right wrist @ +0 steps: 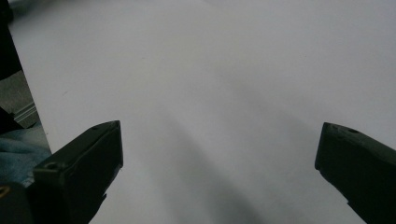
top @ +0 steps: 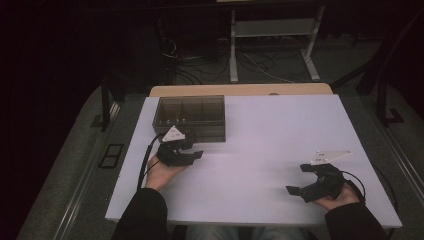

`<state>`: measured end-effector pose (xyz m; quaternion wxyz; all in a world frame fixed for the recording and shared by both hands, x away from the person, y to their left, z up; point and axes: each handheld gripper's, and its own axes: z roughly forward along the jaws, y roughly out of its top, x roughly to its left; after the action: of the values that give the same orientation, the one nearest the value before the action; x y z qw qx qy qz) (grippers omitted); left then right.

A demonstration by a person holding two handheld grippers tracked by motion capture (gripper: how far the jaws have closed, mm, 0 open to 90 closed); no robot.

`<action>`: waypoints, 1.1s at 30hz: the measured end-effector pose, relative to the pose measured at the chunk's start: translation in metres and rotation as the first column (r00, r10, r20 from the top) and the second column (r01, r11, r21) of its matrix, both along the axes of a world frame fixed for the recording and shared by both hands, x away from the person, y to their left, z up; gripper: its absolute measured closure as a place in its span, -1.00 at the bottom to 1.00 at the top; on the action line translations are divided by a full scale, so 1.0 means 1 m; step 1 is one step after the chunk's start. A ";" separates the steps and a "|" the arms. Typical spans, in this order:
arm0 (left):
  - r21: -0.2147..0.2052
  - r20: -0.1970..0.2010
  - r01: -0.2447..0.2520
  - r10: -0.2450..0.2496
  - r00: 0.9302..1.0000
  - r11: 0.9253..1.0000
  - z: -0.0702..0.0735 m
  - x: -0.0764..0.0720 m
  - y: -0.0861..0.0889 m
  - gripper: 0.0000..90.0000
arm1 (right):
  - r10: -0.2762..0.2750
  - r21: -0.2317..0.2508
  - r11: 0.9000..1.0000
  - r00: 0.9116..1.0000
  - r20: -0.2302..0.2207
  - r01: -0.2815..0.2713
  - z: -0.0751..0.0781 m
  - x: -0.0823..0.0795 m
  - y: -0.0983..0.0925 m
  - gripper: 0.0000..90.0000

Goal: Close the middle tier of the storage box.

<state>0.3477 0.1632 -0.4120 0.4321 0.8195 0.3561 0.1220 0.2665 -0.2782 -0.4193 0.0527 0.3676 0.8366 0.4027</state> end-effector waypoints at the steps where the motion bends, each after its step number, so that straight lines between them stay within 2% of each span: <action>1: -0.011 0.002 0.003 -0.002 1.000 1.000 0.001 -0.001 0.001 -0.13 | 0.001 0.000 1.000 1.000 0.001 -0.001 0.000 0.000 0.000 -0.99; 5: -0.051 -0.004 0.015 -0.015 1.000 0.999 0.004 -0.007 0.003 -0.32 | 0.001 0.003 1.000 1.000 0.002 -0.001 0.000 0.000 0.000 -0.99; 7: -0.054 0.000 0.022 -0.022 1.000 0.998 0.005 -0.009 0.005 -0.40 | 0.003 0.002 1.000 1.000 0.000 -0.003 0.000 0.000 -0.001 -0.99; 13: -0.094 0.003 0.012 -0.012 1.000 0.996 0.007 -0.018 0.010 -0.62 | 0.000 0.008 1.000 1.000 0.000 0.000 0.001 -0.001 -0.001 -0.99; 16: -0.123 0.009 0.009 -0.008 1.000 0.992 0.007 -0.021 0.014 -0.70 | 0.000 0.009 1.000 1.000 0.001 0.000 0.001 -0.001 -0.001 -0.99; 19: -0.172 0.004 0.015 -0.014 1.000 0.985 0.006 -0.025 0.018 -0.79 | -0.003 0.011 1.000 1.000 0.002 0.003 0.001 -0.001 -0.001 -0.99; 23: -0.160 -0.001 0.020 -0.021 1.000 0.987 0.004 -0.030 0.018 -0.99 | -0.006 0.015 1.000 1.000 0.002 0.006 0.002 -0.001 -0.001 -0.99; 29: -0.177 -0.005 0.023 -0.024 1.000 0.984 0.004 -0.039 0.019 -1.00 | -0.007 0.025 1.000 1.000 0.009 0.007 0.004 -0.003 0.000 -0.99; 33: -0.189 0.007 0.033 -0.033 0.999 0.981 0.004 -0.046 0.021 -1.00 | -0.010 0.029 1.000 1.000 0.011 0.009 0.005 -0.004 0.000 -0.99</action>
<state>0.3021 0.1839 -0.4083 0.5104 0.7804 0.3516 0.0820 0.2625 -0.2786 -0.4148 0.0539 0.3700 0.8286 0.4167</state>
